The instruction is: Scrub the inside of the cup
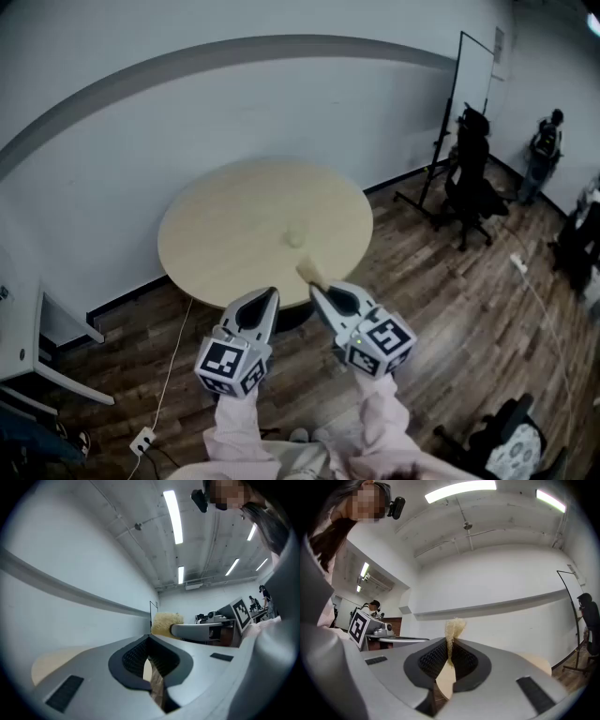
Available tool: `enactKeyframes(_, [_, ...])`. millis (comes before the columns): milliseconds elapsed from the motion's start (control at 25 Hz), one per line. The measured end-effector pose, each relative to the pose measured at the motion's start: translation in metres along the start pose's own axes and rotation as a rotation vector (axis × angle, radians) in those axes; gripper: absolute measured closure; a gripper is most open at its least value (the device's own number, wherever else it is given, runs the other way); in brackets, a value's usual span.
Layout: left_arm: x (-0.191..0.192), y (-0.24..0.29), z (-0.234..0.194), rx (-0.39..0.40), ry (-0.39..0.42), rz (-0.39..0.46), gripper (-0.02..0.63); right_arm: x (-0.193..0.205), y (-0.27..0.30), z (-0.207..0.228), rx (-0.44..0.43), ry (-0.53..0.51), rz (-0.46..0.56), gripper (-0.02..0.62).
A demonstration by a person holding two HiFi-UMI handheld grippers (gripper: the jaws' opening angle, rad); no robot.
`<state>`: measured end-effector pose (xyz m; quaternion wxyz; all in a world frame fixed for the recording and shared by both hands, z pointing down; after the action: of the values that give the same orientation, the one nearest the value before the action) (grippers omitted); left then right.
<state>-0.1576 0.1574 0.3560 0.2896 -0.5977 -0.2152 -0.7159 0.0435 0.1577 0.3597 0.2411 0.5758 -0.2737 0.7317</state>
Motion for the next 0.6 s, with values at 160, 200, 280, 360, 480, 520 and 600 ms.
enactKeyframes(160, [0.004, 0.000, 0.003, 0.011, -0.003, 0.000, 0.603, 0.002, -0.002, 0.000, -0.002, 0.005, -0.005, 0.569])
enactKeyframes(200, [0.004, 0.000, 0.004, 0.012, 0.001, -0.003, 0.603, 0.003, -0.003, 0.000, -0.002, 0.007, -0.006, 0.569])
enactKeyframes(280, [0.005, 0.000, 0.006, 0.013, 0.004, -0.007, 0.603, 0.005, -0.005, 0.000, -0.001, 0.014, -0.007, 0.569])
enactKeyframes(360, [0.006, 0.001, 0.008, 0.013, 0.006, -0.012, 0.603, 0.005, -0.007, 0.001, 0.003, 0.019, -0.006, 0.569])
enactKeyframes(480, [0.006, 0.005, 0.009, 0.011, 0.007, -0.019, 0.603, 0.004, -0.009, 0.005, 0.006, 0.026, -0.005, 0.569])
enactKeyframes(520, [0.005, 0.006, 0.009, 0.011, 0.004, -0.018, 0.603, 0.004, -0.010, 0.006, 0.006, 0.030, -0.005, 0.569])
enactKeyframes(600, [0.006, 0.008, 0.012, 0.014, 0.002, -0.018, 0.603, 0.005, -0.013, 0.010, 0.008, 0.037, -0.007, 0.569])
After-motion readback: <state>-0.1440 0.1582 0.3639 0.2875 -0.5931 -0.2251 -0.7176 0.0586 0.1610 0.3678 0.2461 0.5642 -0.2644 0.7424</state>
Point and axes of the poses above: the fingertips, and each gripper's own axes: y forward along the fingers, z to its right, x out of its underside, the point moved 10 cm from there along -y, backward along the fingers, and after that the axes turned 9 degrees about y, right-handed, at the moved point
